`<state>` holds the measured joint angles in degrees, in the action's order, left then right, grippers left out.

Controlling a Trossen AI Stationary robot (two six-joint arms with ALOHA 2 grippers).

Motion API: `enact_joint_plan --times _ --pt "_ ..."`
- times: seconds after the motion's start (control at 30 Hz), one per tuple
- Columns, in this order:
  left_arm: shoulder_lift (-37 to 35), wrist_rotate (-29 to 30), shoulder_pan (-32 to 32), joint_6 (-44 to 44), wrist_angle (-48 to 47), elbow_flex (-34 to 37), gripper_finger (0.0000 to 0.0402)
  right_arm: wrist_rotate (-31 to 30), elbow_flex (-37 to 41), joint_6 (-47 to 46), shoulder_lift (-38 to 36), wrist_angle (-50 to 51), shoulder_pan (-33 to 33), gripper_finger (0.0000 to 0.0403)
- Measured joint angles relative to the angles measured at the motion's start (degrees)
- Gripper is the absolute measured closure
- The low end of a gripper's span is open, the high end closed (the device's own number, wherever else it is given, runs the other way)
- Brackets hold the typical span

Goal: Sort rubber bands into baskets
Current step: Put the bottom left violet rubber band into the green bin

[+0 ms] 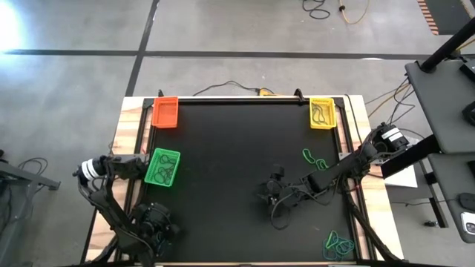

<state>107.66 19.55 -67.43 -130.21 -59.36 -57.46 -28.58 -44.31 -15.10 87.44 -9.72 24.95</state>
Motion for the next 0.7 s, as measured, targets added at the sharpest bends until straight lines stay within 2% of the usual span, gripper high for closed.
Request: enact_joint_plan --times 0.4,0.7 --pt "-4.46 2.93 4.68 1.36 -5.37 0.77 0.0401 0.0 0.0 0.1 0.0 -0.02 -0.04 0.0204" --pt "-7.66 7.28 10.26 10.8 -5.19 0.86 0.0401 0.0 0.0 0.12 0.0 0.0 -0.04 0.0204"
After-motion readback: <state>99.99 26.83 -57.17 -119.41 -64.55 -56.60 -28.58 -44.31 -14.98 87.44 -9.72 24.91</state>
